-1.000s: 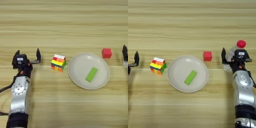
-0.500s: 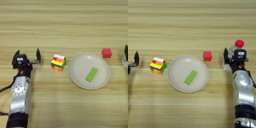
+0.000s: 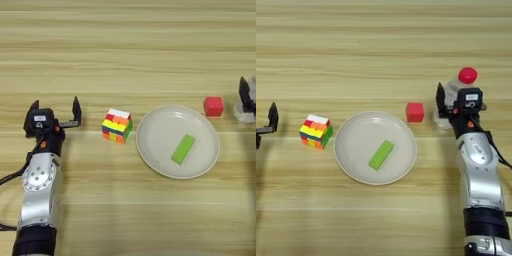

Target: Move the objects on the table

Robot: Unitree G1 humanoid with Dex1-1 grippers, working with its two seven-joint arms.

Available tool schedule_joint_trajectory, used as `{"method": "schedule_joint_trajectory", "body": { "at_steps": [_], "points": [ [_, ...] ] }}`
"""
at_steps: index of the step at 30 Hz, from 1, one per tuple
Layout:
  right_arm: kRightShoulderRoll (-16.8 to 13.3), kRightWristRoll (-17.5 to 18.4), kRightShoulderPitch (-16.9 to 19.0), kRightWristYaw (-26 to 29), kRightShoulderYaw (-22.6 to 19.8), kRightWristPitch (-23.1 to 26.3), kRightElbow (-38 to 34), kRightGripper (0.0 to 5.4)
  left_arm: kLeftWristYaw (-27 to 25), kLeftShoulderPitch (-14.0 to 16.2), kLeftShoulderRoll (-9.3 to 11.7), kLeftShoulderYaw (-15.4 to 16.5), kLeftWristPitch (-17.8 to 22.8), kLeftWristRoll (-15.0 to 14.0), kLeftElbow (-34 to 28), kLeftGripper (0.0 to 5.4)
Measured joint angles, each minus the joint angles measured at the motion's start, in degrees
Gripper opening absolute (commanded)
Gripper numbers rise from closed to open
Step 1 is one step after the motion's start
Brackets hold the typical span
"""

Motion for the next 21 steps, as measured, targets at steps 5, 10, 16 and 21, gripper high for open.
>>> {"method": "schedule_joint_trajectory", "body": {
  "at_steps": [5,10,16,21],
  "points": [
    [0.76,-0.58,-0.01,0.17,2.51,0.69,-5.23,3.25,0.01,0.00,0.02,0.01,0.00,0.00,-0.01,5.40],
    [3.54,-0.94,0.01,2.78,8.66,1.65,-7.22,3.25,0.01,-0.01,0.03,0.00,0.00,0.00,-0.01,5.40],
    [6.03,-0.96,0.16,5.35,14.38,2.68,-8.73,3.25,0.05,-0.01,0.00,-0.06,0.00,0.02,-0.01,5.40],
    [7.54,-0.95,1.06,7.62,18.14,3.75,-8.72,3.25,0.10,-0.01,-0.02,-0.12,0.00,0.04,-0.01,5.40]
  ]
}}
